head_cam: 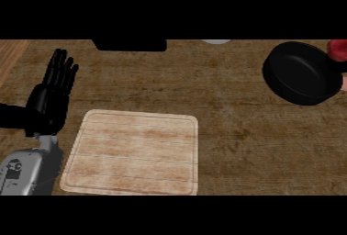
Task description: Pick the pear from the cutting board and place it in the pot
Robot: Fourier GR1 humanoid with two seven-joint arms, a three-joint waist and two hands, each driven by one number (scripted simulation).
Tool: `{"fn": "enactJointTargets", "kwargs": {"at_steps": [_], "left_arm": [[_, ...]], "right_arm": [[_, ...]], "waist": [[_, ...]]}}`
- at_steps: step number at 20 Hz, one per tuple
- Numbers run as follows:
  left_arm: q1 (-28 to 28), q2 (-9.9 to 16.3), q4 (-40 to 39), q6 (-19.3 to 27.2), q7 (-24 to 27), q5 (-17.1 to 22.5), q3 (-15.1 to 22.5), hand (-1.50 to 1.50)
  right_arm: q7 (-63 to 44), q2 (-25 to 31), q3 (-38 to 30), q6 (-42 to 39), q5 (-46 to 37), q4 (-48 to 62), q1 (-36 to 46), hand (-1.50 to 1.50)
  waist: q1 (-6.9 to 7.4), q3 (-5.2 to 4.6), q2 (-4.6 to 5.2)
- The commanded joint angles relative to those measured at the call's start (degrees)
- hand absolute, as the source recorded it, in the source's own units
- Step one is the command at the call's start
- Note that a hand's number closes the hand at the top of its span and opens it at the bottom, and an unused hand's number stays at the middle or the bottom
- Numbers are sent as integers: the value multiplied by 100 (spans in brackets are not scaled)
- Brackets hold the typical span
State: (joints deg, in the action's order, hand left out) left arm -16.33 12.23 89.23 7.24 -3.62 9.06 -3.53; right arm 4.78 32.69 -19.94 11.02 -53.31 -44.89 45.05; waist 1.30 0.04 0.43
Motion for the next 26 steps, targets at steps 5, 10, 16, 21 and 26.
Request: {"fn": "enactJointTargets", "kwargs": {"at_steps": [5,10,16,21,26], "left_arm": [[-85,-61,-299,-53,285,-32,-58,0],[92,-160,108,88,44,-141,70,0],[260,-158,160,-37,35,-108,97,0],[-10,-6,13,-154,-79,83,-147,0],[73,-124,-60,-95,162,-115,-25,0]], "right_arm": [[515,115,-494,-714,610,1727,345,-150],[1058,93,-385,-1019,666,2161,845,-150],[1625,-110,-1016,-755,1445,2051,1020,-150],[1549,98,-1662,-1045,2163,2283,962,-150],[1611,551,-2207,-1290,2779,2380,929,-150]], "waist": [[46,7,44],[59,5,12],[33,6,-14],[-52,4,-17],[-53,4,-7]]}}
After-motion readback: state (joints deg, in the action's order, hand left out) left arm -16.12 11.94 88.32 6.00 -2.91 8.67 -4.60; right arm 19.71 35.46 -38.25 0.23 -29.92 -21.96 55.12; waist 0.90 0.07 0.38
